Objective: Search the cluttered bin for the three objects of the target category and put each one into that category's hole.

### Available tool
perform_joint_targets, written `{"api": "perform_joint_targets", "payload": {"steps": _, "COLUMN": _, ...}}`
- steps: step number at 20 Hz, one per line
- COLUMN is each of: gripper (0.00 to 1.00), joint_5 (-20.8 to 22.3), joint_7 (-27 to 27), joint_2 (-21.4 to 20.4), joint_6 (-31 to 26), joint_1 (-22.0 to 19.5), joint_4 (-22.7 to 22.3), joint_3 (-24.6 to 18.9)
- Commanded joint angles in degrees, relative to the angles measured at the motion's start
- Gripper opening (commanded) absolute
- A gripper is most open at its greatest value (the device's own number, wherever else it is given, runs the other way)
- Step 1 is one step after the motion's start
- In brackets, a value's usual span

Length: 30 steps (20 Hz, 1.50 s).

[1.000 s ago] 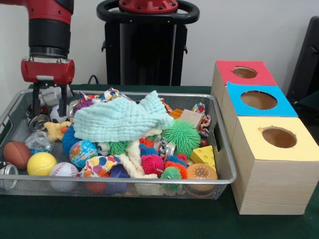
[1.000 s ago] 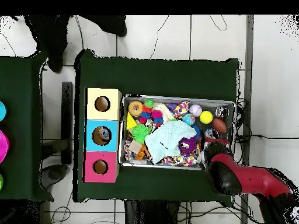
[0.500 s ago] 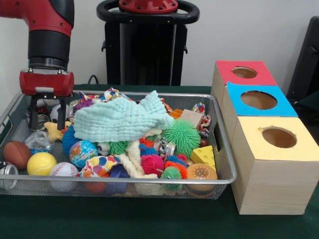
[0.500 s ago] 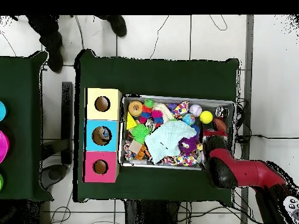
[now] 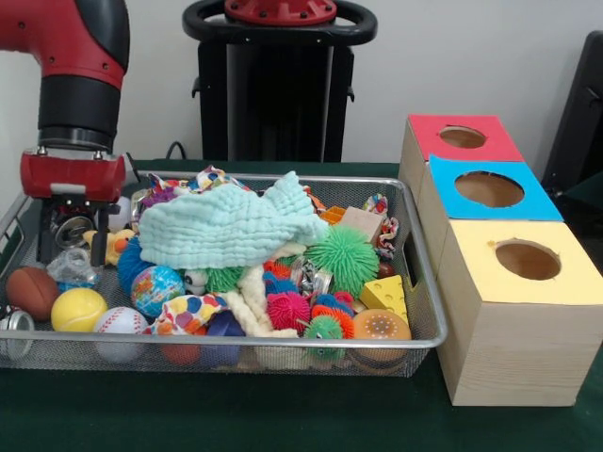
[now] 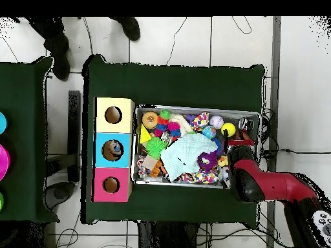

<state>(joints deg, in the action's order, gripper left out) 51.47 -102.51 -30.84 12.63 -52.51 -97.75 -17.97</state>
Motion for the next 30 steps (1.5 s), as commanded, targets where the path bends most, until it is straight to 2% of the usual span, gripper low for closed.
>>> {"api": "perform_joint_targets", "payload": {"steps": 1, "gripper": 1.0, "joint_5": 2.3, "joint_7": -0.8, "joint_2": 5.3, "joint_6": 0.7, "joint_1": 3.5, "joint_4": 9.3, "joint_3": 7.7}}
{"api": "perform_joint_targets", "payload": {"steps": 3, "gripper": 1.0, "joint_5": 2.5, "joint_7": -1.0, "joint_2": 6.3, "joint_6": -1.0, "joint_1": 4.0, "joint_4": 10.1, "joint_3": 8.7}}
{"api": "perform_joint_targets", "payload": {"steps": 5, "gripper": 1.0, "joint_5": 3.9, "joint_7": -1.1, "joint_2": 7.3, "joint_6": -2.5, "joint_1": 2.5, "joint_4": 10.1, "joint_3": 6.8}}
{"api": "perform_joint_targets", "payload": {"steps": 8, "gripper": 1.0, "joint_5": 5.4, "joint_7": -1.0, "joint_2": 8.6, "joint_6": -6.5, "joint_1": -1.4, "joint_4": 8.3, "joint_3": 1.8}}
{"api": "perform_joint_targets", "payload": {"steps": 9, "gripper": 1.0, "joint_5": 5.3, "joint_7": -0.9, "joint_2": 8.7, "joint_6": -7.0, "joint_1": -1.5, "joint_4": 8.1, "joint_3": 1.7}}
{"api": "perform_joint_targets", "payload": {"steps": 14, "gripper": 1.0, "joint_5": 5.2, "joint_7": -0.4, "joint_2": 9.0, "joint_6": -11.1, "joint_1": -7.0, "joint_4": 3.6, "joint_3": -5.5}}
{"api": "perform_joint_targets", "payload": {"steps": 20, "gripper": 1.0, "joint_5": 3.3, "joint_7": -2.1, "joint_2": 8.1, "joint_6": -10.4, "joint_1": -6.5, "joint_4": 0.7, "joint_3": -4.5}}
{"api": "perform_joint_targets", "payload": {"steps": 24, "gripper": 1.0, "joint_5": 5.0, "joint_7": -1.5, "joint_2": 8.5, "joint_6": -10.5, "joint_1": -9.5, "joint_4": -1.8, "joint_3": -9.5}}
{"api": "perform_joint_targets", "payload": {"steps": 30, "gripper": 1.0, "joint_5": 5.5, "joint_7": -1.5, "joint_2": 7.6, "joint_6": -9.5, "joint_1": -9.7, "joint_4": -3.2, "joint_3": -10.9}}
